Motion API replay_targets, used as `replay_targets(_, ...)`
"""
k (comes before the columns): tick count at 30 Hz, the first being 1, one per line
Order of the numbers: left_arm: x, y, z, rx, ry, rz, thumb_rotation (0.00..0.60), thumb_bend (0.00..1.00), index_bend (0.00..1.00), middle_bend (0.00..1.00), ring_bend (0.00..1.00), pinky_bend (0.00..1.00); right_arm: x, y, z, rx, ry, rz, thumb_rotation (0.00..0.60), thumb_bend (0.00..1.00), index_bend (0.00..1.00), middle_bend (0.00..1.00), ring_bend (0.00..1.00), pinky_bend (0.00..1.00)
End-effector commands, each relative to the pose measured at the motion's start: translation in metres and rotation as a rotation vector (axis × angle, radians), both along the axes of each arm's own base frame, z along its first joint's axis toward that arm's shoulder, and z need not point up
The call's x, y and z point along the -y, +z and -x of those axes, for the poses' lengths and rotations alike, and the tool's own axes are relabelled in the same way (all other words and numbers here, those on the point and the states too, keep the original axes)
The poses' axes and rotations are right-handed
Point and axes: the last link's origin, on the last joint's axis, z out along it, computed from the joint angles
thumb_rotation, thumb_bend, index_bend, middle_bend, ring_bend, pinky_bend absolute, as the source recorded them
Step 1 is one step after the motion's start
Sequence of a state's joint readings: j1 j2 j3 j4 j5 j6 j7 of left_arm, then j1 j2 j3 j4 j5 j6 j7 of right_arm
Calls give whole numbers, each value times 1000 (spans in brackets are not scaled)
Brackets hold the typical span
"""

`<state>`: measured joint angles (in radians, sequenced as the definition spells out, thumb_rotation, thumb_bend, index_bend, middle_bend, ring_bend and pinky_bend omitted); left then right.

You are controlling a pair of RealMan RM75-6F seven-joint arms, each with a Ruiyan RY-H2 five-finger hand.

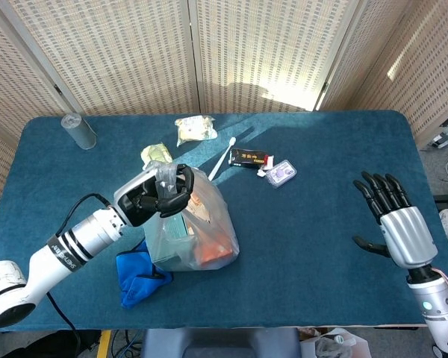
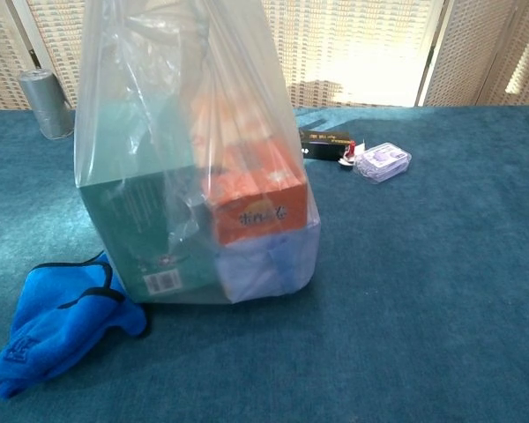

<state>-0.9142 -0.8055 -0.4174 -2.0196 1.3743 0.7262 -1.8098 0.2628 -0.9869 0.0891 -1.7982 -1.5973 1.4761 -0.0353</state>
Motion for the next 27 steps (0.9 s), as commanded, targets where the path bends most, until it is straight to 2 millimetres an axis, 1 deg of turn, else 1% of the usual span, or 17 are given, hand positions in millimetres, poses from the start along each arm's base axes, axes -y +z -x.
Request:
replay_targets(1,0,7,-4,19,10,-2,600,244,535,797,882,921,-2,-1,4,6,-13,-2,600,0,0,0,0,0)
replay_targets(7,-4,26,-12,52,38,3,600,243,467,756,844,921,-8,-5,13,25,-37,-5,600,0,0,0,0,0)
replay_targets(12,-9,37,-18,53,72,18,600,243,415,737,818,921,-11,-6,16,35,-46,-4,600,0,0,0,0,0)
replay_targets(19,-7,45,-26,91,74,40,600,243,351,717,803,921,-14,-8,20,47,-64,-4,600,0,0,0,0,0)
replay_targets(27,-8,50,-32,111,135,85,600,243,301,711,801,925,-15,-10,21,52,-69,-3,600,0,0,0,0,0)
